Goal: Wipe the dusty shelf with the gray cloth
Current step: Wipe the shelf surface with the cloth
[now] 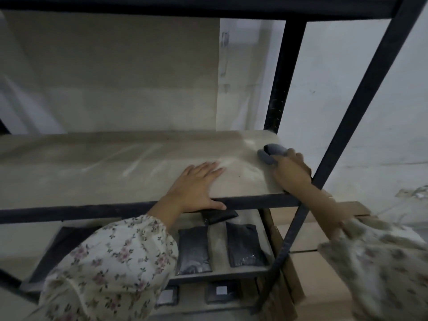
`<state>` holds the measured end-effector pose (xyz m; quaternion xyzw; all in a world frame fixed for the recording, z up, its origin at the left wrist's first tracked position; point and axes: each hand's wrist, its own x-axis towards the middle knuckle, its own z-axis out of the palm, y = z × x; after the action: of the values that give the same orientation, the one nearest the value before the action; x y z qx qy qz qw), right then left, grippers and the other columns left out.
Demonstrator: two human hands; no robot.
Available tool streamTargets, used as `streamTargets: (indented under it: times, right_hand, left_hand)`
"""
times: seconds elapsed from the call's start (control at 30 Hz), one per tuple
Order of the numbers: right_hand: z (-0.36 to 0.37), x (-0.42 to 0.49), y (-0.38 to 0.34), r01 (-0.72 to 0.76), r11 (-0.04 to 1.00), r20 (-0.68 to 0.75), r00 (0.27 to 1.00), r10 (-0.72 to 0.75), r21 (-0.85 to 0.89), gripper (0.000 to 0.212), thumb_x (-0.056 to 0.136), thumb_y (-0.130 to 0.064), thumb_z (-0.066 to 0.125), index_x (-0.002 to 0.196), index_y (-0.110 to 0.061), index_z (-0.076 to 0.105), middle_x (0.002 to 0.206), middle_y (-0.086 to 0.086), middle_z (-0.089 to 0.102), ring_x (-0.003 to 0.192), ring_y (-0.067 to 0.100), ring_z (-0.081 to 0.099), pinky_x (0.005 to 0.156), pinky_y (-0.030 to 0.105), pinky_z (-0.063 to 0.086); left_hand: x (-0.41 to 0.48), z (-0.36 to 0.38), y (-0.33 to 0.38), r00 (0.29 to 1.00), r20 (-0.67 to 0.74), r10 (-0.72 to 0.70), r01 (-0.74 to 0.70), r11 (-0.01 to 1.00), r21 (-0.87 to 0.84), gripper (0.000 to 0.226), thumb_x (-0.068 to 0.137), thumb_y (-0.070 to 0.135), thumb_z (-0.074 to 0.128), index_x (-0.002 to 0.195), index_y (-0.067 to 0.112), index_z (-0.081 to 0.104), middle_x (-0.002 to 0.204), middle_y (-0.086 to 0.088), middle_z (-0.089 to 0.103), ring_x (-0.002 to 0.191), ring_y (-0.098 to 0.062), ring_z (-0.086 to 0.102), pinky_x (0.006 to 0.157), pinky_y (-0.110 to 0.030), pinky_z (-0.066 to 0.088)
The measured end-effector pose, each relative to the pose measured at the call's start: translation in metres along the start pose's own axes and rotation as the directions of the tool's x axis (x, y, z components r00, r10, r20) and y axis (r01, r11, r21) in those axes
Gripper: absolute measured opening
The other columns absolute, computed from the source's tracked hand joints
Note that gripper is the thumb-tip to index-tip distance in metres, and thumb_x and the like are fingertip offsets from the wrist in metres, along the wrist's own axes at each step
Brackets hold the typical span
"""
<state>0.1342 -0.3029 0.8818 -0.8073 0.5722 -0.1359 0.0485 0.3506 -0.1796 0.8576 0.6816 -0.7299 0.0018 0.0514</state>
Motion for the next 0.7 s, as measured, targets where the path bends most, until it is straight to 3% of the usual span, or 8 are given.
streamTargets:
  times: [0.13,0.2,0.27,0.37,0.47,0.57,0.63,0.7]
  right_hand:
    - [-0.003,-0.020,0.007,0.322,0.937,-0.004,0.946,-0.324,0.139,0.036,0.093,-0.019,0.044,0.128,-0.015,0.052,0.116,0.016,0.045,0.108,0.035,0.044,0.089,0.044,0.043]
    - [-0.009,-0.008,0.011,0.250,0.963,-0.054,0.968,-0.245,0.102,0.036,0.094,-0.016,0.043,0.129,-0.014,0.050,0.120,0.017,0.041,0.110,0.036,0.042,0.089,0.045,0.044]
    - [-0.013,0.004,0.009,0.017,1.000,-0.071,0.997,-0.018,-0.018,0.043,0.093,-0.016,0.043,0.136,-0.015,0.038,0.130,0.020,0.033,0.116,0.040,0.036,0.091,0.049,0.043]
    - [-0.010,0.005,-0.006,-0.254,0.967,0.045,0.967,0.252,0.038,0.043,0.095,-0.027,0.039,0.137,-0.019,0.033,0.138,0.019,0.027,0.123,0.039,0.033,0.098,0.049,0.038]
    - [0.001,-0.017,-0.019,-0.018,0.999,-0.031,0.999,0.016,-0.041,0.038,0.093,-0.016,0.040,0.130,-0.012,0.043,0.132,0.021,0.035,0.117,0.038,0.037,0.090,0.045,0.042]
    - [0.003,-0.039,-0.013,0.312,0.942,-0.057,0.950,-0.307,0.126,0.033,0.093,-0.014,0.045,0.125,-0.011,0.052,0.119,0.018,0.046,0.105,0.031,0.047,0.087,0.037,0.041]
    - [-0.007,-0.022,-0.002,0.280,0.950,-0.053,0.960,-0.275,0.139,0.032,0.093,-0.014,0.044,0.124,-0.013,0.053,0.118,0.018,0.047,0.102,0.032,0.050,0.087,0.038,0.045]
    - [-0.011,0.006,0.010,0.035,0.996,-0.055,0.998,-0.031,0.086,0.036,0.093,-0.017,0.044,0.130,-0.018,0.046,0.127,0.019,0.039,0.112,0.037,0.043,0.087,0.042,0.044]
  left_hand:
    - [0.001,0.002,0.004,0.999,-0.041,0.001,-0.002,1.000,-0.007,0.103,0.070,0.075,0.054,0.150,0.032,0.004,0.160,0.008,0.002,0.146,-0.012,0.002,0.118,-0.036,0.003]
    - [0.002,0.002,0.003,0.999,-0.041,-0.002,0.001,1.000,-0.011,0.103,0.070,0.075,0.054,0.150,0.032,0.004,0.160,0.008,0.002,0.146,-0.011,0.002,0.117,-0.036,0.002]
    - [0.002,0.001,0.004,0.999,-0.037,-0.009,0.009,1.000,-0.016,0.103,0.070,0.075,0.054,0.150,0.032,0.004,0.160,0.008,0.002,0.146,-0.011,0.002,0.117,-0.035,0.002]
    - [0.000,0.000,0.004,0.999,-0.028,-0.015,0.015,1.000,-0.020,0.104,0.070,0.075,0.054,0.150,0.033,0.003,0.160,0.008,0.001,0.146,-0.011,0.001,0.118,-0.036,0.001]
    - [0.000,0.001,0.003,1.000,-0.025,-0.019,0.018,1.000,-0.022,0.104,0.070,0.075,0.054,0.150,0.033,0.003,0.160,0.009,0.001,0.146,-0.011,0.001,0.118,-0.036,0.002]
    - [0.000,0.001,0.004,1.000,-0.022,-0.016,0.016,1.000,-0.022,0.103,0.070,0.075,0.054,0.150,0.033,0.004,0.160,0.009,0.001,0.146,-0.011,0.001,0.118,-0.036,0.002]
    - [0.000,0.001,0.005,1.000,-0.019,-0.019,0.018,0.999,-0.030,0.103,0.069,0.075,0.054,0.149,0.033,0.004,0.159,0.010,0.001,0.146,-0.011,0.001,0.117,-0.036,0.002]
    - [0.000,-0.001,0.005,1.000,-0.014,-0.023,0.022,0.999,-0.031,0.104,0.070,0.075,0.054,0.149,0.033,0.003,0.159,0.010,0.001,0.146,-0.010,0.001,0.118,-0.036,0.002]
